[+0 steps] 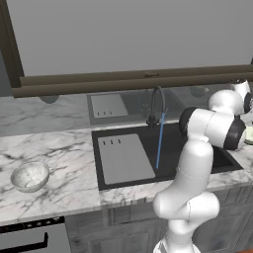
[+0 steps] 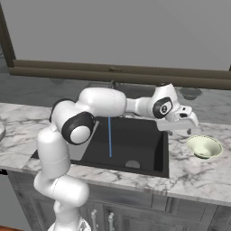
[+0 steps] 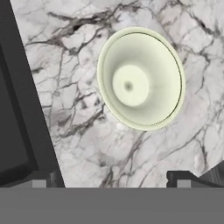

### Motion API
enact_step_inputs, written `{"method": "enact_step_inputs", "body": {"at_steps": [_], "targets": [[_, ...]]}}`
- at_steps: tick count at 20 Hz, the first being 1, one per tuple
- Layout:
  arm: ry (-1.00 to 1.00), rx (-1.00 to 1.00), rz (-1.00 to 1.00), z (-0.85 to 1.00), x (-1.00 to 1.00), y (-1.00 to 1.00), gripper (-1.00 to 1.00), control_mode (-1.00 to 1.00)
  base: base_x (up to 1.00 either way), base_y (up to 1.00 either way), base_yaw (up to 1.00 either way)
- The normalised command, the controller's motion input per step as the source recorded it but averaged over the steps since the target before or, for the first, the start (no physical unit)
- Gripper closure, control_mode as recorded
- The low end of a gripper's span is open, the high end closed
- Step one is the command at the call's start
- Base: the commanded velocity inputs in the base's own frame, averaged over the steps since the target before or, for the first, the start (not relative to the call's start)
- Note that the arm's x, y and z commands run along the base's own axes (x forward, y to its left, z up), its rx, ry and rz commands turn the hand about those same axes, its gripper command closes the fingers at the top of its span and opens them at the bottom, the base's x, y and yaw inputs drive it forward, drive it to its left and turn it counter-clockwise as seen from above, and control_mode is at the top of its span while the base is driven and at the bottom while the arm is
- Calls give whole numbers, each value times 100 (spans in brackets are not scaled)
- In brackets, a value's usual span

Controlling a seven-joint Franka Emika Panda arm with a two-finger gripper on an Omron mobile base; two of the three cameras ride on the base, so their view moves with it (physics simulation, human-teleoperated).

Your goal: Rinse each bowl for a few seconds and place them down in the sink or on the counter.

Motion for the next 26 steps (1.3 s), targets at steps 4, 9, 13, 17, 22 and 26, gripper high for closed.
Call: {"method": "enact_step_inputs", "body": {"at_steps": [4,9,13,17,22,26], "targets": [[0,0,2,-9,0,0,-100,-100,0,0,0],[0,0,1,-9,0,-4,-100,-100,0,0,0],[0,0,1,-11,0,-12,-100,-100,0,0,0],[0,0,0,-12,0,-9,-100,-100,0,0,0],[0,0,2,-13,0,-10,-100,-100,0,0,0],[-2,0,3,-13,0,-3,-100,-100,0,0,0]]}}
